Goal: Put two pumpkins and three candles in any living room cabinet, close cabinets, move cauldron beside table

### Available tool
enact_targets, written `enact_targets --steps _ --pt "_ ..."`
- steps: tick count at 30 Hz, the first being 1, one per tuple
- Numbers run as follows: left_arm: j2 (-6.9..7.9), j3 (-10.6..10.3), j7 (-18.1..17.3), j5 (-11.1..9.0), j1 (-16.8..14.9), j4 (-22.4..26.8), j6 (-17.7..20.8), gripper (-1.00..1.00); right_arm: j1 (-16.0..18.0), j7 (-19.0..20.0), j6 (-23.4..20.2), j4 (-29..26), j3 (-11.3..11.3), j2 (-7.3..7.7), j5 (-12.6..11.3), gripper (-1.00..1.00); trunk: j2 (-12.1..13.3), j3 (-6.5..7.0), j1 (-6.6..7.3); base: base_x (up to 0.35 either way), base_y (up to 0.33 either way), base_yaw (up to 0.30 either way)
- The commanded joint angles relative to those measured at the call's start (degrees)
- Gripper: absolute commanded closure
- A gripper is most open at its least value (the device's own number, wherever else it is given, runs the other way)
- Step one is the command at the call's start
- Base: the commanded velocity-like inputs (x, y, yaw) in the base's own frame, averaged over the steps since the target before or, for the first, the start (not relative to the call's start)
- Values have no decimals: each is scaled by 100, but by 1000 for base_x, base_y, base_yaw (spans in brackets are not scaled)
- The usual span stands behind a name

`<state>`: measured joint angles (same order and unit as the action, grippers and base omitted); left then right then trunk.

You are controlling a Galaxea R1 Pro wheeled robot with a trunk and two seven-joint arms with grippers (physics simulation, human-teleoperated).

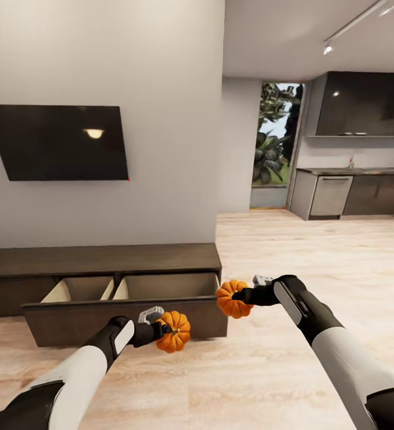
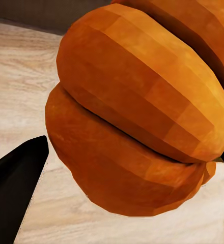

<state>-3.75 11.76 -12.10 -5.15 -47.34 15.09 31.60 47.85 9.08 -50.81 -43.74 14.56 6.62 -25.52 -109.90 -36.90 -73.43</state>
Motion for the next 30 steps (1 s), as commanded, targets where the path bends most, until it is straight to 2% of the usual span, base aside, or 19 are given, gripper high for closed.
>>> enact_targets --steps 1,17,30 --pt "-3 28 24 -91 -3 12 48 100 5 47 -17 -9 11 6 32 100 -3 -6 -1 168 -1 53" --pt "-3 28 24 -91 -3 12 48 100 5 45 -17 -11 11 6 29 100 -3 -6 -1 266 79 18" --pt "-4 28 23 -91 -3 12 48 100 5 45 -17 -9 11 6 29 100 -3 -6 -1 308 3 210"
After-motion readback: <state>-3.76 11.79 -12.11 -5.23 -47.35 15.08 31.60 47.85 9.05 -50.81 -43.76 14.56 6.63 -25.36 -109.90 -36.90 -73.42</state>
